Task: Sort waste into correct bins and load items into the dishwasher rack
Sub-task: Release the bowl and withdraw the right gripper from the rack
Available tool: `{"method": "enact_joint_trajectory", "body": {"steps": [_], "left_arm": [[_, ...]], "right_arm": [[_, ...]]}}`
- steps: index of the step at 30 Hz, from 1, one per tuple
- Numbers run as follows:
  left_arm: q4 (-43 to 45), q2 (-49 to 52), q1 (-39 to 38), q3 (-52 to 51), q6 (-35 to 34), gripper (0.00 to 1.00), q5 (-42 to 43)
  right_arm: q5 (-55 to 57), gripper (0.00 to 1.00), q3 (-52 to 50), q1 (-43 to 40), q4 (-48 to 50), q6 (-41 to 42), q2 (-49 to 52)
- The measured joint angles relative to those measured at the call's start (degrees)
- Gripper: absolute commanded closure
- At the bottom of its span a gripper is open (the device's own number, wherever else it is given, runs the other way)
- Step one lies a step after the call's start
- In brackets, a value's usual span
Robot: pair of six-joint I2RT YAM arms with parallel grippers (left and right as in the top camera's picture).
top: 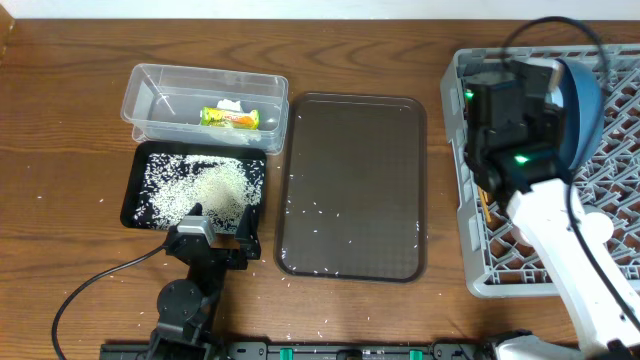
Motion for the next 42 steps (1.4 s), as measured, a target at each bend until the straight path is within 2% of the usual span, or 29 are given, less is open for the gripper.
{"method": "enact_joint_trajectory", "body": {"steps": [12, 25, 26, 28, 29, 34, 42], "left_arm": [[0.0, 0.0, 0.0, 0.0, 0.0, 0.04, 0.0], [0.0, 0.0, 0.0, 0.0, 0.0, 0.04, 0.0], [0.0, 0.0, 0.0, 0.0, 0.0, 0.04, 0.0], [0.0, 0.0, 0.0, 0.0, 0.0, 0.04, 0.0], [0.0, 0.0, 0.0, 0.0, 0.0, 0.04, 0.0], [0.0, 0.0, 0.0, 0.0, 0.0, 0.04, 0.0], [0.0, 0.0, 0.0, 0.0, 0.0, 0.04, 0.0]], "right_arm": [[14.1, 0.99, 0.0, 0.2, 12.0, -19.2, 13.1], [22.9, 0.99, 0.0, 0.5, 18.2, -30.1, 23.1], [23.1, 0.95, 0.0, 0.7, 18.2, -30.6, 23.1], [23.1, 0.72, 0.0, 1.4, 18.4, -31.1, 23.1], [23.0, 0.64, 0.0, 1.9, 18.4, -31.3, 23.1], [22.2, 0.38, 0.0, 5.4, 18.2, -32.5, 23.1], [22.6, 0.24, 0.0, 11.3, 18.3, -31.5, 22.5]]}}
